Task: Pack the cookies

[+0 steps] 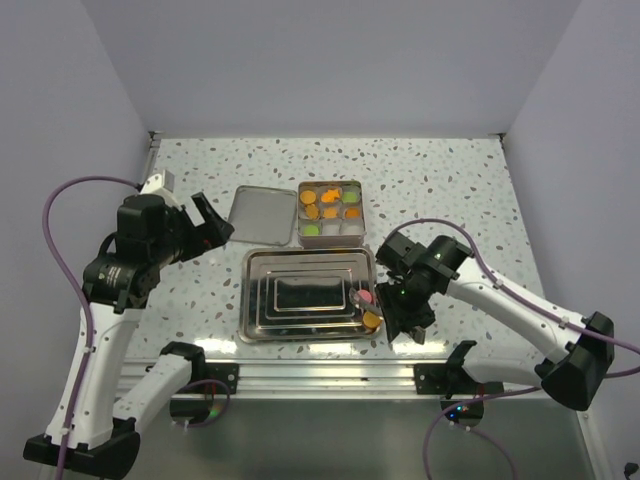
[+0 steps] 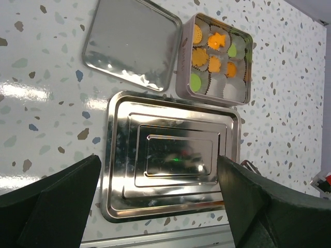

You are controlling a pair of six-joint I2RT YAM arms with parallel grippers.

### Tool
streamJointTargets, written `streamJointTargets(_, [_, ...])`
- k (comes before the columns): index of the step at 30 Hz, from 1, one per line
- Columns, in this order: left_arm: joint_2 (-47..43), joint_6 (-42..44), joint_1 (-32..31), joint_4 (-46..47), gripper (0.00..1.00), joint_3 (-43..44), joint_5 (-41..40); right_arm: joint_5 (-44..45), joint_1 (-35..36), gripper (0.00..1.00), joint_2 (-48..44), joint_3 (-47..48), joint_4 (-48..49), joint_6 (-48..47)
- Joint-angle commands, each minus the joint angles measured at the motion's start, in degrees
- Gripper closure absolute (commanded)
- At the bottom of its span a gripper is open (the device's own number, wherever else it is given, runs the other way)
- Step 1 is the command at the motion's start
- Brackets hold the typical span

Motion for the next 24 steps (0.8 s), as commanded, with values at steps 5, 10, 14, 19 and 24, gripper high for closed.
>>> streamJointTargets(5, [-1.76,-1.01,-0.22,1.57,0.0,-0.09,0.05,-0.61,1.93,0.5,1.93,0.86,1.27,1.03])
streamJointTargets(10, [-2.55,-1.19,-0.22,0.69,0.0,0.17,-0.66,0.97,2.02,0.5,3.07,0.07,0.84,0.85])
streamJointTargets(14, [-2.99,-1.19,-0.22,0.25,0.0,0.26,-1.01,1.41,2.02,0.5,4.12,-0.28,1.1,0.67])
streamJointTargets(19, [-3.08,-1.27,-0.22,-0.1,0.0,0.35,-1.36,1.32,1.93,0.5,5.27,-0.2,1.71,0.41])
streamJointTargets(24, [-3.25,-1.27,-0.22,-0.45,0.0,0.52,-1.8,1.06,2.02,0.5,6.23,-0.28,2.06,-0.12])
